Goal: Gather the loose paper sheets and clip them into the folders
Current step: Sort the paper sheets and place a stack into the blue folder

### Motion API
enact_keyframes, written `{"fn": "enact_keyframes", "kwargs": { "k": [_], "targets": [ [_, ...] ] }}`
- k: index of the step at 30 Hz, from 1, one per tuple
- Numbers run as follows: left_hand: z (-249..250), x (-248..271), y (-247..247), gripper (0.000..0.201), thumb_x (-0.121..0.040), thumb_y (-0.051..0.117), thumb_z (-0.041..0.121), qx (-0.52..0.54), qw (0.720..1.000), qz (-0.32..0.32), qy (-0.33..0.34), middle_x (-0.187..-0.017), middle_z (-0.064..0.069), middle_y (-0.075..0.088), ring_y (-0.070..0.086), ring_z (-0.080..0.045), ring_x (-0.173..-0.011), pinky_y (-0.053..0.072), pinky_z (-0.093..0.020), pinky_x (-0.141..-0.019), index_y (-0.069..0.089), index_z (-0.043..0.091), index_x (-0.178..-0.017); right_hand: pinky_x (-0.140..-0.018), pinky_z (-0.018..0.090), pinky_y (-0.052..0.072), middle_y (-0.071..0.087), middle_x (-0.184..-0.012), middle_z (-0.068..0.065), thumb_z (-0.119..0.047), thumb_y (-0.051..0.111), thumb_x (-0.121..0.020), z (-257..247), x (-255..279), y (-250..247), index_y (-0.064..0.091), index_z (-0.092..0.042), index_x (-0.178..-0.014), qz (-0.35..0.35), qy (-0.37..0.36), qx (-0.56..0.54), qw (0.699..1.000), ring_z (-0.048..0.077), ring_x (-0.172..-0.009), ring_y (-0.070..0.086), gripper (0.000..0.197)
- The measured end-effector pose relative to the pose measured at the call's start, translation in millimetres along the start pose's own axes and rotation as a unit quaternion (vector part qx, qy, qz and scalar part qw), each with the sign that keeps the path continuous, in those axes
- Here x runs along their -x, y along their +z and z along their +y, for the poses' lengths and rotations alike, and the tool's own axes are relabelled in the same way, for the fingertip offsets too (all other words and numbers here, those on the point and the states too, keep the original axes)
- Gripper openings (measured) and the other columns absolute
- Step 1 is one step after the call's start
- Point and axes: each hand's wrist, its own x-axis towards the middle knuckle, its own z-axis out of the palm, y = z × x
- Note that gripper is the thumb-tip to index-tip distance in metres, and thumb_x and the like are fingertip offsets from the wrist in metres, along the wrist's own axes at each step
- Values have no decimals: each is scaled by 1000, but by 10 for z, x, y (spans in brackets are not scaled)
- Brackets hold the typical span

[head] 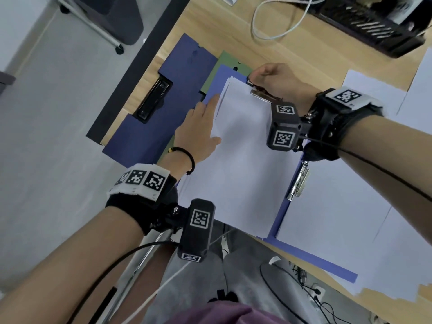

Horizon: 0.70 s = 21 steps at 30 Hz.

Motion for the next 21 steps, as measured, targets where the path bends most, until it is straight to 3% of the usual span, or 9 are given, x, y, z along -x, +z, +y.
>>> {"fn": "enact_keyframes", "kwargs": {
  "k": [2,3,6,9,11,13,17,21],
  "targets": [
    [-33,62,33,87,-84,69,21,10,1000,12,17,-126,-7,37,44,-23,-109,46,-34,-63,13,28,-151,-41,6,39,57,-43,-15,-5,59,-95,-11,-1,34,57,-9,-87,11,12,-14,1000,-6,-35,51,9],
    [-55,92,52,82,-85,68,19,16,999,17,27,-126,-6,36,42,-22,-110,47,-34,-63,19,29,-150,-40,7,39,58,-42,-14,-6,61,-94,-2,-24,38,55,-9,-89,17,16,-18,1000,-6,-34,51,8],
    [-119,203,111,64,-85,65,24,-16,998,17,60,-137,-5,32,35,-24,-120,40,-32,-85,38,30,-142,-40,7,38,57,-64,-4,-8,65,-92,-8,-34,43,53,-13,-84,33,14,13,999,-8,-34,50,15],
    [-202,282,136,60,-82,65,34,-47,996,41,56,-145,-5,31,27,-28,-133,24,-41,-105,45,34,-138,-40,8,37,55,-63,-6,-8,63,-91,-33,-43,45,48,-21,-71,46,7,42,998,-9,-33,49,28],
    [-245,296,111,58,-82,65,34,-19,998,49,27,-147,-6,28,25,-29,-134,26,-43,-106,47,35,-137,-37,7,35,55,-56,-8,-6,59,-93,-56,17,57,45,-20,-74,44,10,28,999,-8,-33,48,27],
    [-264,296,73,56,-83,65,31,31,999,40,-3,-145,-7,27,28,-31,-129,35,-42,-102,48,33,-136,-38,8,35,56,-67,-7,-8,59,-93,-34,89,61,48,-22,-80,30,-3,41,999,-6,-40,51,22],
    [-152,239,44,47,-83,64,32,47,996,69,-25,-132,-9,35,38,-30,-116,42,-41,-95,54,23,-128,-48,8,40,55,-79,-2,-6,59,-93,72,250,8,57,-17,-100,-9,-36,29,999,0,-59,54,13],
    [25,43,-10,63,-84,64,36,47,994,80,-52,-130,-11,40,38,-32,-118,36,-37,-95,39,15,-137,-77,21,45,60,-107,-1,-11,65,-89,97,373,-33,59,-17,-116,-20,-75,77,994,13,-93,56,28]
  ]
}}
